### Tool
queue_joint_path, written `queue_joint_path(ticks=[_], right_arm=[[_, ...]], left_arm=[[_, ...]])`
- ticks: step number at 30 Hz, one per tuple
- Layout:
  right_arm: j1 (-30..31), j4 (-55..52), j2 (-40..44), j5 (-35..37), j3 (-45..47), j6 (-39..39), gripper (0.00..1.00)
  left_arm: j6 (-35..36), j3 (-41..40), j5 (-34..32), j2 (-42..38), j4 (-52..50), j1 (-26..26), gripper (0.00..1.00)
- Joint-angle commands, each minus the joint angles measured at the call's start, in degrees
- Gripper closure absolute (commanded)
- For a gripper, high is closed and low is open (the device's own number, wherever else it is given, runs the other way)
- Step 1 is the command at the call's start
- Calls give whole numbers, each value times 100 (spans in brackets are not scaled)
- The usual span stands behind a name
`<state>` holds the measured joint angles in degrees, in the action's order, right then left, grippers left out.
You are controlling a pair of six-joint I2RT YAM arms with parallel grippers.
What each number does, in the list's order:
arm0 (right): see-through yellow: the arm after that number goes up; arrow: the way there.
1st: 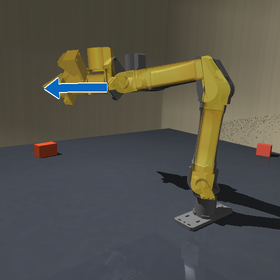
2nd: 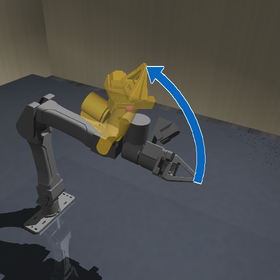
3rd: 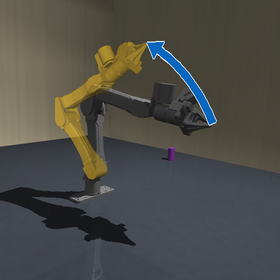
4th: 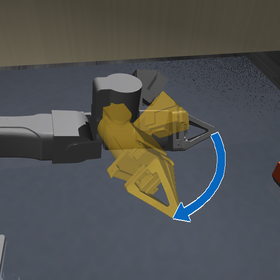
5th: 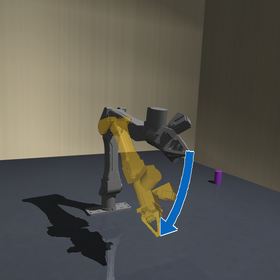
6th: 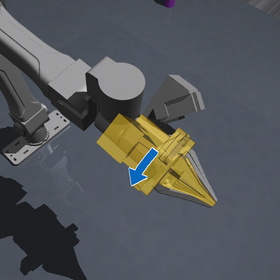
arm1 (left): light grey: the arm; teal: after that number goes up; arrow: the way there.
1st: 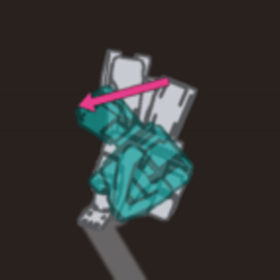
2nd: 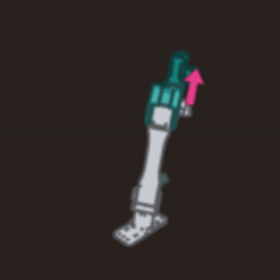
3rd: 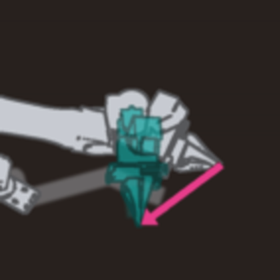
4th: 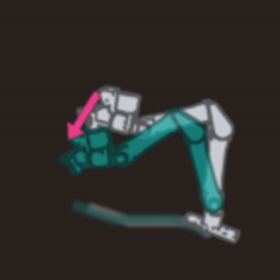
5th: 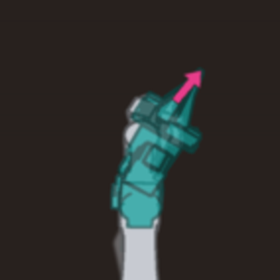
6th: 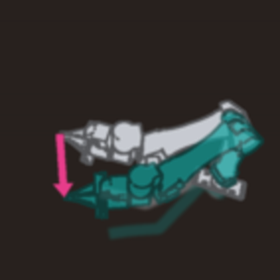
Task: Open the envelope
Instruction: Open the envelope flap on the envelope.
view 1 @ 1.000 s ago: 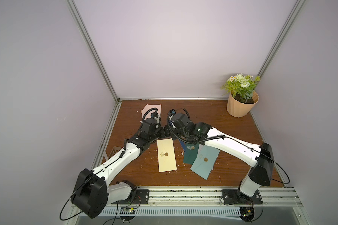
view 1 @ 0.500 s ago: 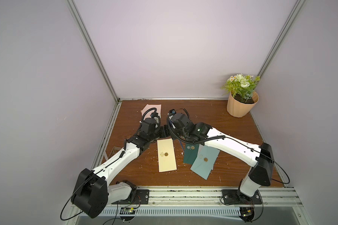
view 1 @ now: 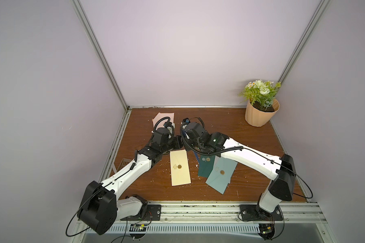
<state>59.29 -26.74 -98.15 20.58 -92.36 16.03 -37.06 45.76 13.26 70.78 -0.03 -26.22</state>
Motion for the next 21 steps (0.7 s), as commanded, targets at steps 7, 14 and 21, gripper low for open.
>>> queue_joint_path(ticks=[7,14,21], right_arm=[[131,433,129,-151,-357,32,100],[136,407,95,-151,-368,18,100],[136,390,81,-152,-379,23,100]], left_arm=[[31,-218,-196,96,-221,108,65],[23,-248,-222,65,-239,150,66],[54,-254,-261,26,-286,178,63]])
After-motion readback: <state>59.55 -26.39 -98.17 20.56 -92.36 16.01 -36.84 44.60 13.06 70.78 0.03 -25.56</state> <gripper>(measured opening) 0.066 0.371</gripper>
